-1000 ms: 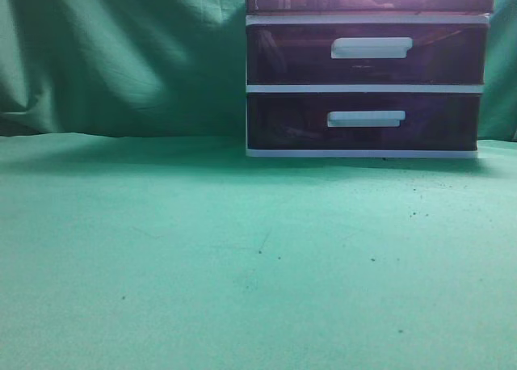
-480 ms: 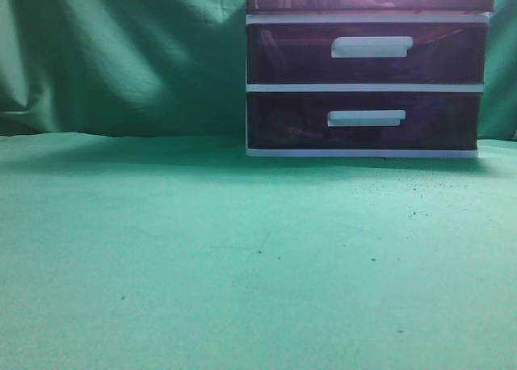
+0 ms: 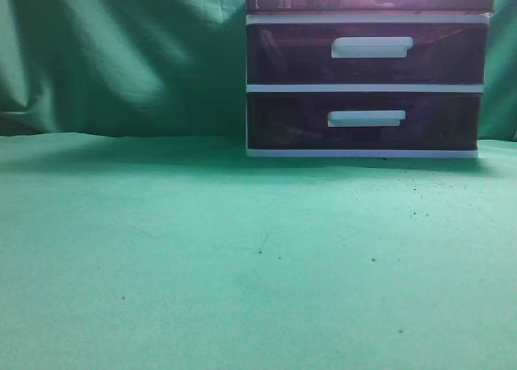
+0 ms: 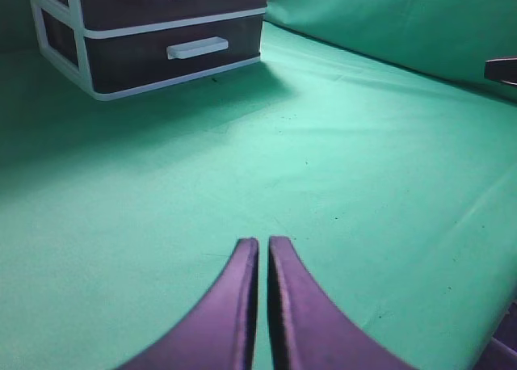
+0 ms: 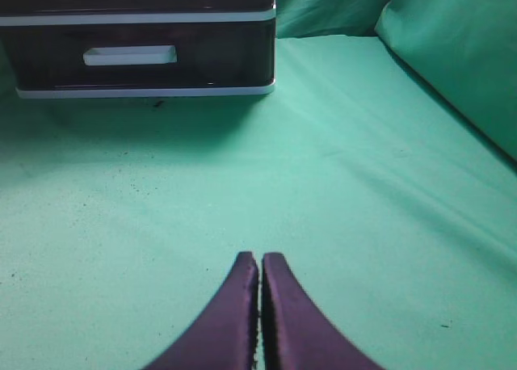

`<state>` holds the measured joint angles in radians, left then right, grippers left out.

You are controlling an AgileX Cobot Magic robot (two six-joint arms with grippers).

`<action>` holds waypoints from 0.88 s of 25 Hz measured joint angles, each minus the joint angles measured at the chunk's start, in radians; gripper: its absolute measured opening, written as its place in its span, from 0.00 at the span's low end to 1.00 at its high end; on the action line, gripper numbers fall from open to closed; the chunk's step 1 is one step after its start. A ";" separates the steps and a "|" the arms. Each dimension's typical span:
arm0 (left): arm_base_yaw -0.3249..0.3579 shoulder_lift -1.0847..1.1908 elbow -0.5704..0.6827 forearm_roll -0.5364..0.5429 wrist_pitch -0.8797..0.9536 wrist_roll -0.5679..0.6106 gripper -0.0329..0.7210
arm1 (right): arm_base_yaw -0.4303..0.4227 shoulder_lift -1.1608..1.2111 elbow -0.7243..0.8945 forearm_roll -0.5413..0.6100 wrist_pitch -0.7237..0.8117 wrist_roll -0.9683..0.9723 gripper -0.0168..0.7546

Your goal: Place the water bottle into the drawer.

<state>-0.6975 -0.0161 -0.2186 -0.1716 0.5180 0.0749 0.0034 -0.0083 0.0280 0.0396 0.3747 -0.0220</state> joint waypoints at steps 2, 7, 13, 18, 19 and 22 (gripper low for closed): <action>0.000 0.000 0.000 0.000 0.000 0.000 0.04 | 0.000 0.000 0.000 0.000 0.000 0.000 0.02; 0.008 0.000 0.000 0.000 0.002 0.000 0.04 | 0.000 0.000 0.000 0.000 0.000 0.000 0.02; 0.268 0.000 0.017 0.068 -0.009 0.037 0.04 | 0.000 0.000 0.000 0.000 0.002 0.000 0.02; 0.524 0.000 0.152 0.066 -0.138 0.042 0.04 | 0.000 0.000 0.000 0.000 0.002 0.000 0.02; 0.565 0.000 0.177 0.050 -0.178 0.044 0.04 | 0.000 0.000 0.000 0.000 0.002 0.000 0.02; 0.631 0.000 0.237 0.015 -0.252 0.044 0.04 | 0.000 0.000 0.000 0.000 0.002 0.000 0.02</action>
<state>-0.0661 -0.0161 0.0187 -0.1569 0.2659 0.1185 0.0034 -0.0083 0.0280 0.0396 0.3770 -0.0220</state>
